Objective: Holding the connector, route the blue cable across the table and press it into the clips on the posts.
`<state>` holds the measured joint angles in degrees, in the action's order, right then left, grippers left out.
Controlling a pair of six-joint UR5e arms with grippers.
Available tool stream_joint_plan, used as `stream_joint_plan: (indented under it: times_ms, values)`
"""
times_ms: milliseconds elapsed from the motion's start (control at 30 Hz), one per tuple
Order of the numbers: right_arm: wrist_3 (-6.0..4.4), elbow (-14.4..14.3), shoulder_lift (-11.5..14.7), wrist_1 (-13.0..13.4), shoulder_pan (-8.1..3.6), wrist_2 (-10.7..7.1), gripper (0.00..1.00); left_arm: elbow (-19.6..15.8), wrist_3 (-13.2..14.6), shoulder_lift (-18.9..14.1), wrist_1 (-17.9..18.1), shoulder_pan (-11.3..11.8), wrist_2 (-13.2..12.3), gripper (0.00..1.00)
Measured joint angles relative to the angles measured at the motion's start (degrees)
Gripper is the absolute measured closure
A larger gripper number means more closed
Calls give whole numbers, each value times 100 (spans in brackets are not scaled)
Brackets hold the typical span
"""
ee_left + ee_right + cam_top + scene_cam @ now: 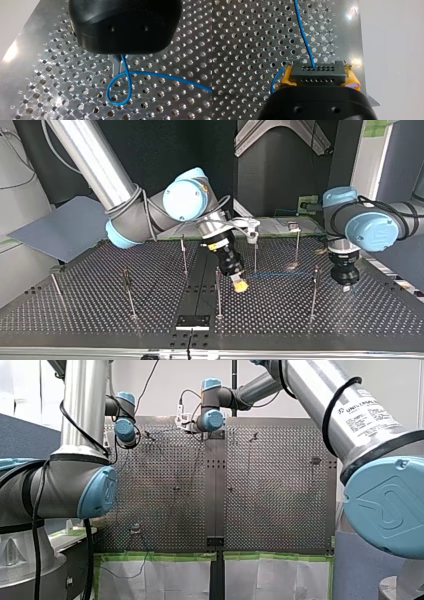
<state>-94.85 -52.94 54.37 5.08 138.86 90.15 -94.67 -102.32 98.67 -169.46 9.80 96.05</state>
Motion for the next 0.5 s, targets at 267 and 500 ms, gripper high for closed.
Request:
stream_joint_plan:
  times_ms: [267,500]
  values:
    - [-7,-1,0,-43,30,15,100,-158,-228,-66,-80,-19,-194,0]
    - [-9,-2,0,-72,47,33,100,-182,-279,-119,-396,-37,-129,0]
